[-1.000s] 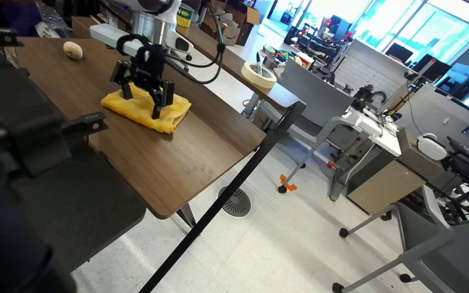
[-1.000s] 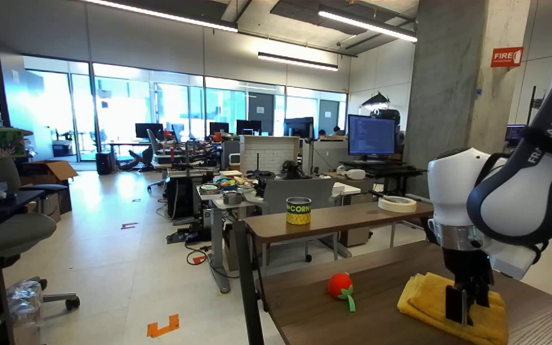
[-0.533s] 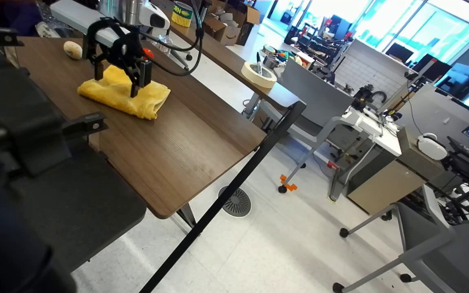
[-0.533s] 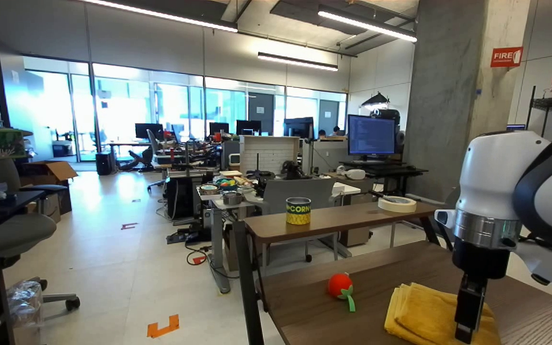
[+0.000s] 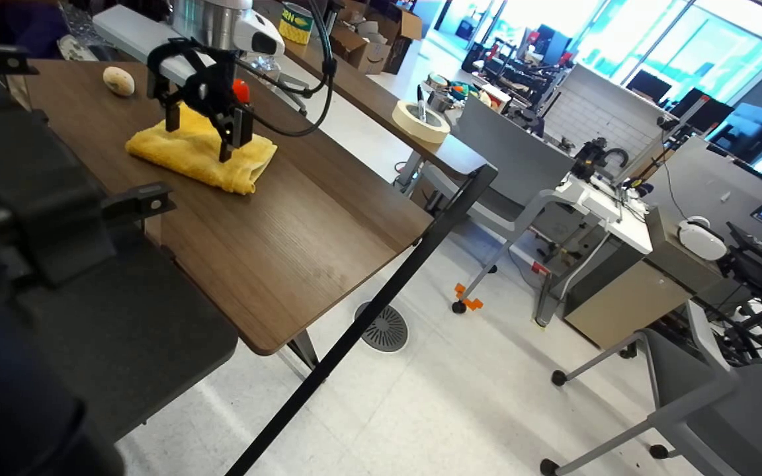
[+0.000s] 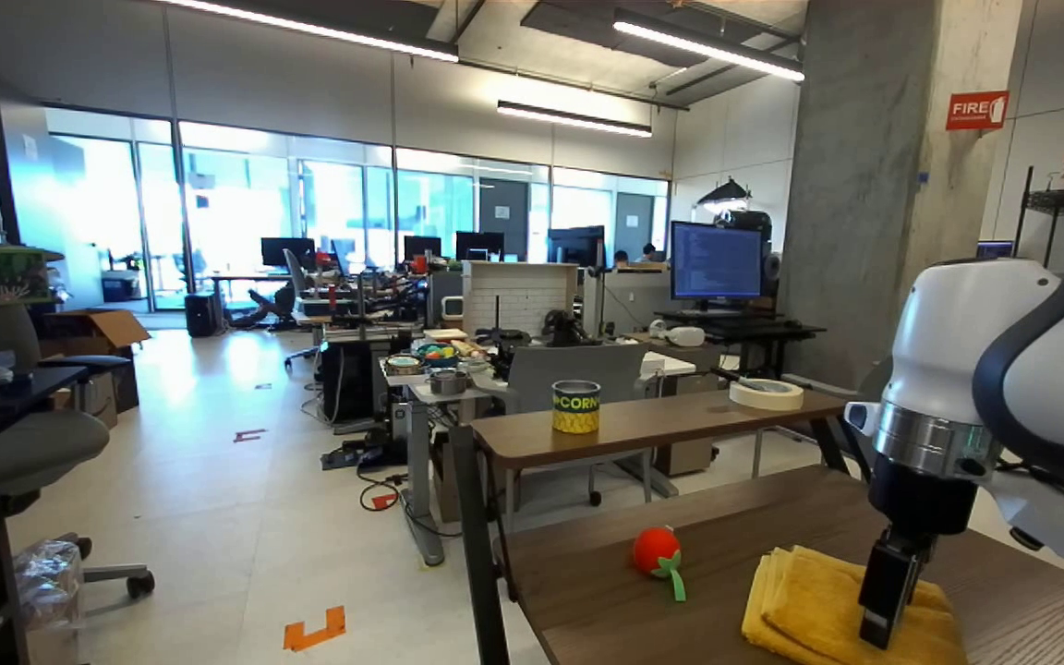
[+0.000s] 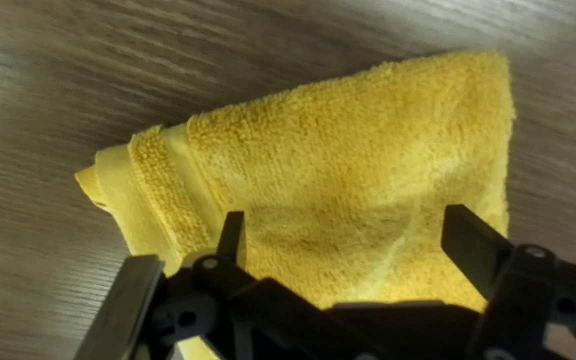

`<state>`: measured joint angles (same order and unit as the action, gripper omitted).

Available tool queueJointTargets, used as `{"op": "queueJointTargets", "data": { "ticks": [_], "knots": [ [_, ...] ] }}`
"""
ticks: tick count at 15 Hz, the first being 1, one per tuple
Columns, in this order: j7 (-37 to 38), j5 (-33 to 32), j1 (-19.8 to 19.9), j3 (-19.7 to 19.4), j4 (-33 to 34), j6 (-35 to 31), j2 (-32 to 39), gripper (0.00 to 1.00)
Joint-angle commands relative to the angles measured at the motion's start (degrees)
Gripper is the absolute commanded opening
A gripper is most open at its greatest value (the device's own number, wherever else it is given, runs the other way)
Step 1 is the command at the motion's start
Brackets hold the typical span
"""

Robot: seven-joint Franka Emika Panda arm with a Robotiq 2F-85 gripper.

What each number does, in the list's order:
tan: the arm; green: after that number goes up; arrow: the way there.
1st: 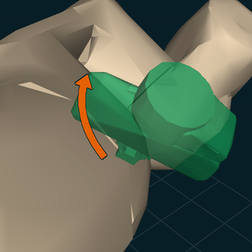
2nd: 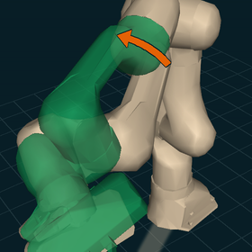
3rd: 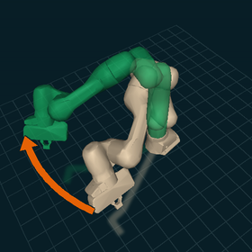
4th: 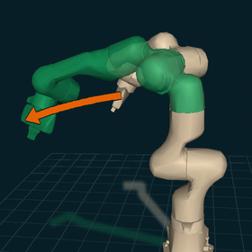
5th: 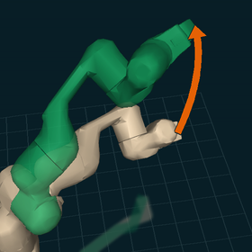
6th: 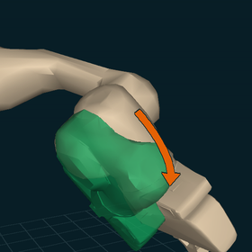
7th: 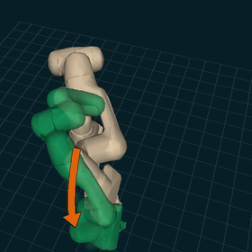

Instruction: Wipe the right side of the table with the towel, move the rose to the left then move the potato to the right and wipe the left side of the table

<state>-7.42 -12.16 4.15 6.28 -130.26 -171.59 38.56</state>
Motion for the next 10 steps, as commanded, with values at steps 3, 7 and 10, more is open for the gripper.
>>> {"op": "queueJointTargets", "data": {
  "ticks": [3, 7, 10],
  "knots": [
    [-7.6, 5.8, 13.5, 15.5, 3.3, -6.6, 4.4, 1.0],
    [-10.0, 4.3, 10.9, 22.3, 5.8, 1.3, 5.5, 1.0],
    [-6.1, 4.7, -2.3, 16.9, 10.0, 9.4, 6.0, 1.0]
  ]
}}
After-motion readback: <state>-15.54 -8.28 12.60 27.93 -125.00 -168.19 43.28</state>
